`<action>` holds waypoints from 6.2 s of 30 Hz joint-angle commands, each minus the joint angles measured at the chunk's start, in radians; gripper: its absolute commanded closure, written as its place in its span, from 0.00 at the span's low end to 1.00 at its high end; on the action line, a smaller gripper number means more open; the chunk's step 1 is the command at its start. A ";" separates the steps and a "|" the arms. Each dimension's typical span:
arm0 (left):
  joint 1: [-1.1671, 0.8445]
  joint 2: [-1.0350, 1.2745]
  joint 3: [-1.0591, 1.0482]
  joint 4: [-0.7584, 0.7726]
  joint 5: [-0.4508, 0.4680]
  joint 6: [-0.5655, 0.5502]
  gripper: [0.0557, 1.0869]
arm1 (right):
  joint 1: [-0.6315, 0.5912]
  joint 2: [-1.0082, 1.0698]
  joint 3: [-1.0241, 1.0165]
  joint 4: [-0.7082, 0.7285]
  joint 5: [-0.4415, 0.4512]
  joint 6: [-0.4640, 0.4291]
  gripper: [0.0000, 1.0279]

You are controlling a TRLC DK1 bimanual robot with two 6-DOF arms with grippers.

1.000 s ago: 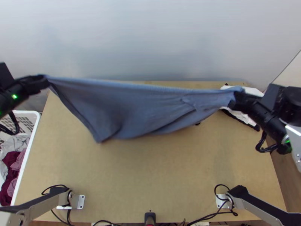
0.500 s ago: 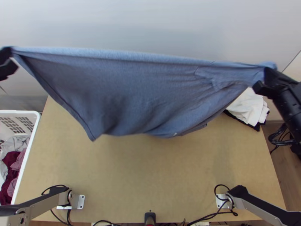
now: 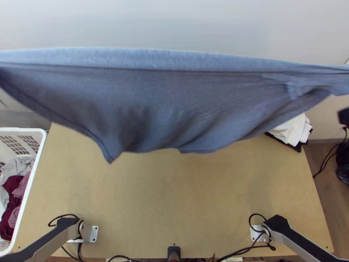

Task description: Fold the t-shirt

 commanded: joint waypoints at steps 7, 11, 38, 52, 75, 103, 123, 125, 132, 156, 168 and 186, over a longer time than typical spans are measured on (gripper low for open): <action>-0.010 -0.116 -0.124 -0.157 0.053 -0.016 0.96 | -0.015 -0.125 -0.038 -0.204 0.031 0.003 0.97; -0.045 -0.162 -0.457 -0.151 0.053 -0.059 0.96 | -0.002 -0.090 -0.121 -0.298 0.027 0.178 0.97; 0.004 0.569 -1.055 0.752 0.068 -0.059 0.96 | -0.232 0.860 -0.400 0.331 -0.242 0.317 0.97; 0.007 0.901 -0.805 0.884 -0.019 -0.059 0.96 | -0.236 1.160 -0.145 0.385 -0.199 0.342 0.97; -0.040 0.931 -0.560 0.496 0.004 -0.179 0.12 | -0.155 1.099 -0.118 0.261 -0.154 0.541 0.13; -0.076 1.056 -0.511 0.269 -0.004 -0.162 0.20 | -0.155 0.955 -0.225 0.166 -0.154 0.552 0.04; -0.077 1.082 -0.508 0.272 -0.018 -0.157 0.52 | -0.121 0.953 -0.253 0.167 -0.154 0.538 0.04; -0.077 1.082 -0.508 0.275 -0.019 -0.157 0.65 | -0.117 0.956 -0.254 0.167 -0.154 0.540 0.04; -0.071 1.080 -0.508 0.271 -0.019 -0.147 0.86 | -0.098 0.987 -0.256 0.166 -0.163 0.532 0.04; -0.056 1.016 -0.508 0.260 -0.019 -0.139 0.96 | -0.052 1.378 0.145 -0.061 -0.472 0.607 0.05; -0.053 1.008 -0.500 0.260 -0.019 -0.133 0.96 | -0.052 1.463 0.234 -0.092 -0.464 0.620 0.32; -0.056 0.898 -0.474 0.245 -0.018 -0.140 0.96 | -0.100 1.282 0.275 -0.098 -0.344 0.475 0.97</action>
